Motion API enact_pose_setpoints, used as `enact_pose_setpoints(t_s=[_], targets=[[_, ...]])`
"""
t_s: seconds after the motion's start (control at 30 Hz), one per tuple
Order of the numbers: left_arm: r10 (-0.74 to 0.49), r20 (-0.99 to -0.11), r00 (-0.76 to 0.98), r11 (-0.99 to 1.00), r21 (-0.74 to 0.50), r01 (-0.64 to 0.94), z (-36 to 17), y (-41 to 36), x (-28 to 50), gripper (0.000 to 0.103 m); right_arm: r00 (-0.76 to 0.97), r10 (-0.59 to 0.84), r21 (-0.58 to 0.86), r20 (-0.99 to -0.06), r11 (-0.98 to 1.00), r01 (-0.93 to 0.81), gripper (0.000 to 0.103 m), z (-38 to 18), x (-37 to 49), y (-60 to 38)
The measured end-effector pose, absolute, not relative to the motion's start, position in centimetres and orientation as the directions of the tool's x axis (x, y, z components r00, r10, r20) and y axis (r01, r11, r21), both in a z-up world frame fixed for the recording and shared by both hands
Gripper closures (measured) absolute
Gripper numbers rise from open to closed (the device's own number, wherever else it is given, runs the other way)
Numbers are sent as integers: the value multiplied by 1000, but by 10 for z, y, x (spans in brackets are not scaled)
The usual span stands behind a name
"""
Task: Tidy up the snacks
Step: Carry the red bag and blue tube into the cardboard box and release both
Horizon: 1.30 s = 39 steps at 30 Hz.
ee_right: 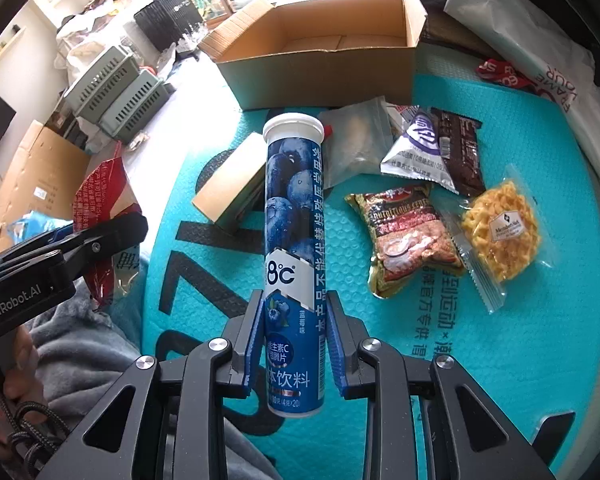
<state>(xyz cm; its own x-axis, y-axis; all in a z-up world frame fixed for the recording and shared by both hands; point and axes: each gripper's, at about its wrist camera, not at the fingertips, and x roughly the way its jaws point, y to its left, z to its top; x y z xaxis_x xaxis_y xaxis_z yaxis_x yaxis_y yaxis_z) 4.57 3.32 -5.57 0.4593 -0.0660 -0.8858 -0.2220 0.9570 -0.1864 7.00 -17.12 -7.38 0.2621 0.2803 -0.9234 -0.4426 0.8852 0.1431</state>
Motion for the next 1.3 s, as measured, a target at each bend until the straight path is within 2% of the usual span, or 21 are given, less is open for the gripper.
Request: enact_pose_setpoints(t_s=[0.27,0.7,0.93,1.3], targets=[[-64,-844,533,962,-194,-192,-22,28,66,52,343,323,135,-882,870,-473,75,-34,77,-168],[-45,-768,639,973,-179,-145,17,41,147,52,470,350,73,-811,856,-512,75,18,150,-148],[-51,-765,642,974,-180,-137,5,59,209,52,494,327,35,-806,859,-511,75,17,209,-134],[-51,-801,596,966,-191,-175,-46,90,296,52,493,262,-2,-830,882,-471,75,-22,303,-112]])
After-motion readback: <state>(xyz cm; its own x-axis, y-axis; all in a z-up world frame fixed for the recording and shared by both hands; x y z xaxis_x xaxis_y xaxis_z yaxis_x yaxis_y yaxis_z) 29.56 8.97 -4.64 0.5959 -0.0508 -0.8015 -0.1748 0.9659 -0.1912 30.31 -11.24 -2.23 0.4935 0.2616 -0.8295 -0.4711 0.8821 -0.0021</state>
